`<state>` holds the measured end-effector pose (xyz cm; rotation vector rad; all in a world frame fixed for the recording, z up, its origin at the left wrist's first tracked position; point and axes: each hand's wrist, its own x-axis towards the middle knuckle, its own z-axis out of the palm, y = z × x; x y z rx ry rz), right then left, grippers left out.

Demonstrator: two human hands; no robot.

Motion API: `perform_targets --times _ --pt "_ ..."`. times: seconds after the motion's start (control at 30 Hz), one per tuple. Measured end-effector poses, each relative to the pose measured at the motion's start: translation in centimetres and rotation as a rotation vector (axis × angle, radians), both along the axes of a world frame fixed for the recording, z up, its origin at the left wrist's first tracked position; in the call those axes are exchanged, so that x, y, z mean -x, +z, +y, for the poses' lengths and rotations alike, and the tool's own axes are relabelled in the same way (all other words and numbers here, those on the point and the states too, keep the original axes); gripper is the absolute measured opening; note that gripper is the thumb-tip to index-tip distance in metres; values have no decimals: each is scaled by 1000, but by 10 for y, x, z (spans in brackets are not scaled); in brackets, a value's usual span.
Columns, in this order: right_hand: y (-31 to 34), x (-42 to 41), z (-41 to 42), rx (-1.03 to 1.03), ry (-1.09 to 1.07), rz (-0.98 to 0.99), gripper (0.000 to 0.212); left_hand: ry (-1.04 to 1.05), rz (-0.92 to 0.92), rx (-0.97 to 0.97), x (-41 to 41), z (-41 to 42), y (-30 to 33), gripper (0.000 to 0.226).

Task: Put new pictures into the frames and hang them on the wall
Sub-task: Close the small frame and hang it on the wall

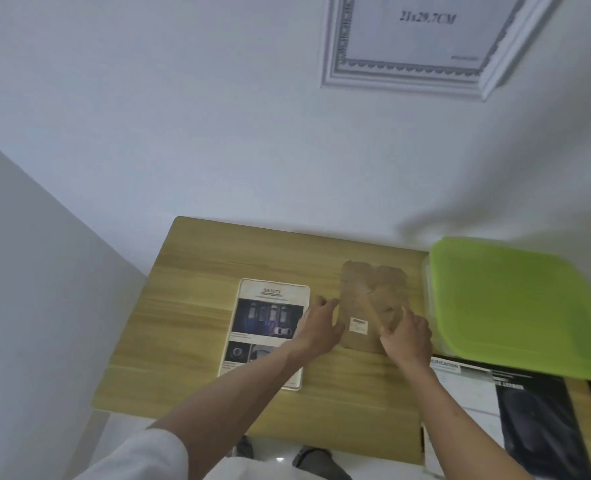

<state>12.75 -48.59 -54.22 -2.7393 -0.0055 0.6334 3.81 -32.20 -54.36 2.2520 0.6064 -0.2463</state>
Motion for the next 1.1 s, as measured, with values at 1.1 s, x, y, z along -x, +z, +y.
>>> perform_targets --times 1.1 --pt "-4 107 75 -686 -2 304 73 426 -13 245 144 126 -9 67"
